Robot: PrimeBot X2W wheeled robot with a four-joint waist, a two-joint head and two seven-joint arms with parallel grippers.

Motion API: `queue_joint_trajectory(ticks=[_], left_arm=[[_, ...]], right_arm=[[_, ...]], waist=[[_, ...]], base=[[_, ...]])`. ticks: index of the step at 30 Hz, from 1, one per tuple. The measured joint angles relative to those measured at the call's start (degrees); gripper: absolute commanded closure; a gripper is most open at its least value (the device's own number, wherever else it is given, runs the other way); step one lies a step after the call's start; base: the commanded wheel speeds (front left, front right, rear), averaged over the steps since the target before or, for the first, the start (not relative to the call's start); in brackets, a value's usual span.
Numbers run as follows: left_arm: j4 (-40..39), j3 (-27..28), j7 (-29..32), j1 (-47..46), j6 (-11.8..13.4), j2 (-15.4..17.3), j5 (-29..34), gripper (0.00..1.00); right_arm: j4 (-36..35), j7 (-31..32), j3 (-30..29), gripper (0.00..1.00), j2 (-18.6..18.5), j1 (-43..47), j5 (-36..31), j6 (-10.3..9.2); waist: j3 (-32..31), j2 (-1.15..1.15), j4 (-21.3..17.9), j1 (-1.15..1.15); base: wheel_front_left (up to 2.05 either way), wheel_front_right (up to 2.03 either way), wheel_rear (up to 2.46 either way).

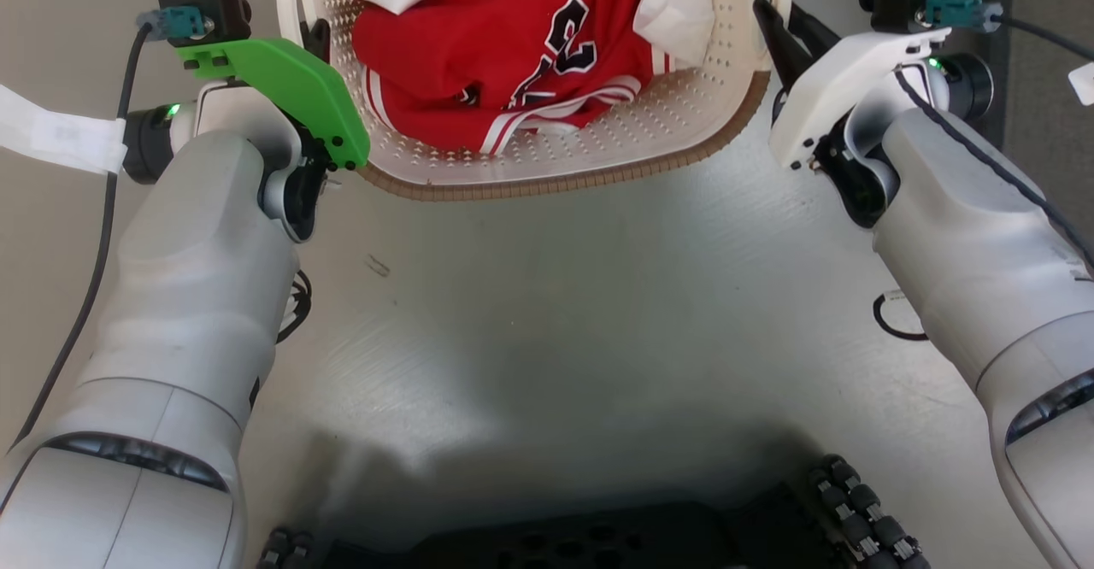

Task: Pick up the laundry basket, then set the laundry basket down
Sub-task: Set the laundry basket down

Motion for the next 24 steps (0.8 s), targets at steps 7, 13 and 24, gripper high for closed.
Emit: queue_joint_trajectory(ticks=[7, 13, 24], left_arm=[[0.7, -0.2, -1.2, -0.9, 0.0, 0.0, 0.1, 1.00], [1.8, -0.3, -1.8, -1.2, 0.0, 0.0, 0.1, 1.00], [2.7, -0.4, -2.4, -1.8, -0.7, -0.1, 0.1, 1.00]], right_arm=[[0.4, -0.6, 0.0, 1.00, 0.0, -1.2, -0.3, 0.00], [0.7, -1.3, -0.1, 1.00, 0.3, -2.0, -0.3, 0.01], [1.5, -2.1, -0.3, 1.00, 0.6, -2.7, -0.3, 0.08]], waist=[[2.6, 0.00, 0.2, 0.00], [3.6, 0.00, 0.2, -0.01], [4.1, 0.00, 0.3, -0.01]], base=[[0.00, 0.00, 0.00], [0.00, 0.00, 0.00], [0.00, 0.00, 0.00]])
